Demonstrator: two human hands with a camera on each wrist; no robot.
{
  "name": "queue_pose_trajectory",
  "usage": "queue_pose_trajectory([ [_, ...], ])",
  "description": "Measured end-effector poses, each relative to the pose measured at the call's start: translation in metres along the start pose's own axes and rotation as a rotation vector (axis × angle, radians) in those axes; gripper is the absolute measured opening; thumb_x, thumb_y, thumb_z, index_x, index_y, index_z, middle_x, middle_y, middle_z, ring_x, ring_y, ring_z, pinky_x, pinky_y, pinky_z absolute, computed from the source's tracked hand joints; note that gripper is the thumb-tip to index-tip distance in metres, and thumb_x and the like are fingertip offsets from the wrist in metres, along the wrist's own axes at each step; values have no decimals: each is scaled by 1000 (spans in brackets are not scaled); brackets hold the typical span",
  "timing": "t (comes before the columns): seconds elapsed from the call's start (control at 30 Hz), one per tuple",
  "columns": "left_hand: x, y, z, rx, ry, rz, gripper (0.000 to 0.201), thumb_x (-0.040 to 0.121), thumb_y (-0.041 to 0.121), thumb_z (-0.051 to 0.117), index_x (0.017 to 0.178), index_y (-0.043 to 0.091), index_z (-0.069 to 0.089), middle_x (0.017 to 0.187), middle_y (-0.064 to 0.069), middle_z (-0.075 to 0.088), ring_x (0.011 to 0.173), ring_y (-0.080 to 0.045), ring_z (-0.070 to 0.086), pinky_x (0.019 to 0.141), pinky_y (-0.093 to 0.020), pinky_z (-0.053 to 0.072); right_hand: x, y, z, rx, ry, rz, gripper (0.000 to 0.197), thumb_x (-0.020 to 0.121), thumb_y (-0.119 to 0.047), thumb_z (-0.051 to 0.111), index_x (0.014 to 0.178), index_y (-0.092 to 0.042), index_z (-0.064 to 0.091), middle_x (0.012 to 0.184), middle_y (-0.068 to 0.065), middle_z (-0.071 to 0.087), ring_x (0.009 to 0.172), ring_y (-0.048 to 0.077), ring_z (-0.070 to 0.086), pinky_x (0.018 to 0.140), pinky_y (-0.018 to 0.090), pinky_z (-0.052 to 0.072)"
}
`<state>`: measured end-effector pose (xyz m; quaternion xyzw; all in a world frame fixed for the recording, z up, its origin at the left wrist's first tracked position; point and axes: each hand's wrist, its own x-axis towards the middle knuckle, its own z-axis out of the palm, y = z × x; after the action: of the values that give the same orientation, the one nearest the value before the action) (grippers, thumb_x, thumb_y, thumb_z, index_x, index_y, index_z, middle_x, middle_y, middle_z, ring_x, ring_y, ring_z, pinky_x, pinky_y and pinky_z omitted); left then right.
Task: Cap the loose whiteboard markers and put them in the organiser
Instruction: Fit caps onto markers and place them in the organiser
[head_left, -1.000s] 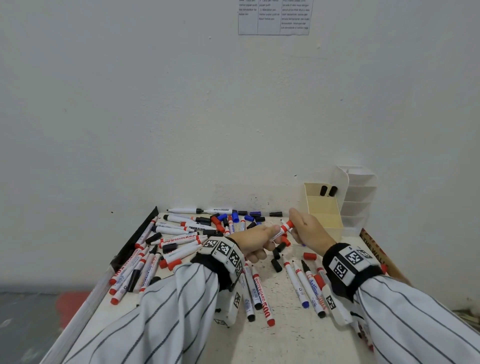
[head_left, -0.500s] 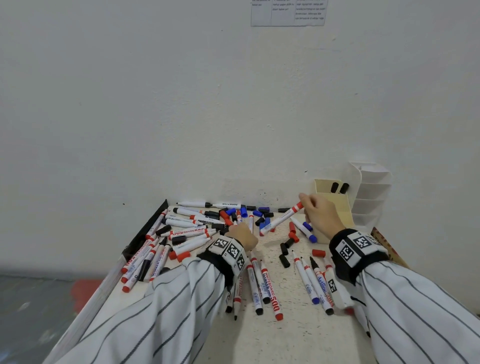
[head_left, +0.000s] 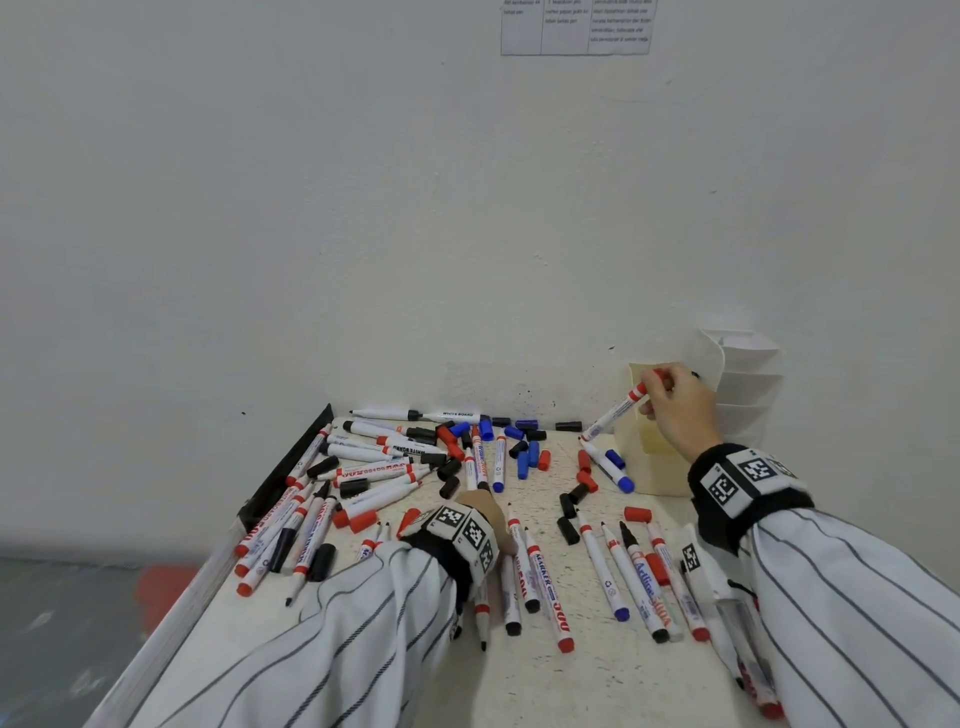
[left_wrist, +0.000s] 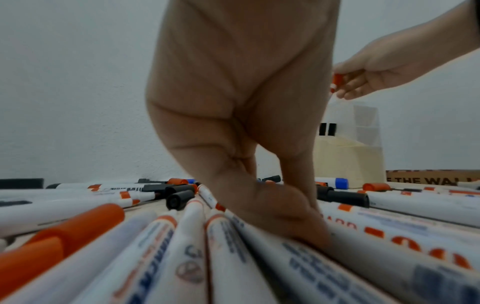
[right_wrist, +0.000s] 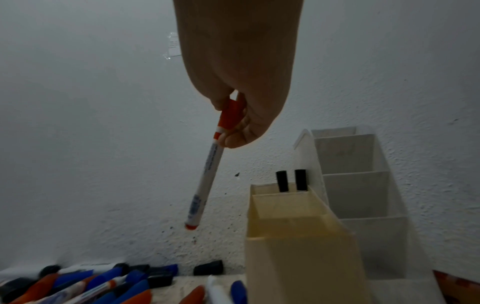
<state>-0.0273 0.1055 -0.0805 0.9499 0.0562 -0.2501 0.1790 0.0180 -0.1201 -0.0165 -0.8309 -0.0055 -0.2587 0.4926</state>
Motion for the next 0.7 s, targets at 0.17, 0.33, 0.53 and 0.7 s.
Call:
queue_pose_trajectory([
  [0.17, 8, -2, -2, -193, 32, -26, 48, 85, 26, 66, 124, 3, 50, 120, -11, 63, 111, -23, 61, 95, -36, 51, 20, 6, -18, 3, 133, -12, 22, 98, -15, 43, 111, 0, 54, 99, 19, 63, 82, 24, 59, 78, 38, 52],
  [0.33, 15, -4, -2, -334, 45, -39, 43, 86, 30, 62, 116, 0, 55, 114, -13, 65, 105, -25, 64, 92, -36, 53, 34, 17, -34, -131, 246, -26, 28, 98, -12, 39, 119, 3, 52, 110, 20, 57, 101, 32, 55, 90, 44, 47],
  [0.53, 18, -5, -6, -507, 36, -58, 36, 84, 34, 62, 105, 6, 53, 109, -12, 67, 99, -25, 67, 89, -37, 54, 29, 45, -31, -253, 165, 49, 27, 98, -11, 40, 117, 2, 53, 116, 22, 51, 105, 34, 53, 94, 43, 44],
  [0.7, 15, -8, -12, -647, 86, -15, 26, 89, 33, 58, 100, 9, 56, 104, -11, 69, 90, -22, 69, 88, -35, 55, 21, 55, -24, -294, 131, 68, 19, 93, -1, 46, 110, 0, 54, 109, 21, 56, 102, 35, 54, 90, 44, 45],
])
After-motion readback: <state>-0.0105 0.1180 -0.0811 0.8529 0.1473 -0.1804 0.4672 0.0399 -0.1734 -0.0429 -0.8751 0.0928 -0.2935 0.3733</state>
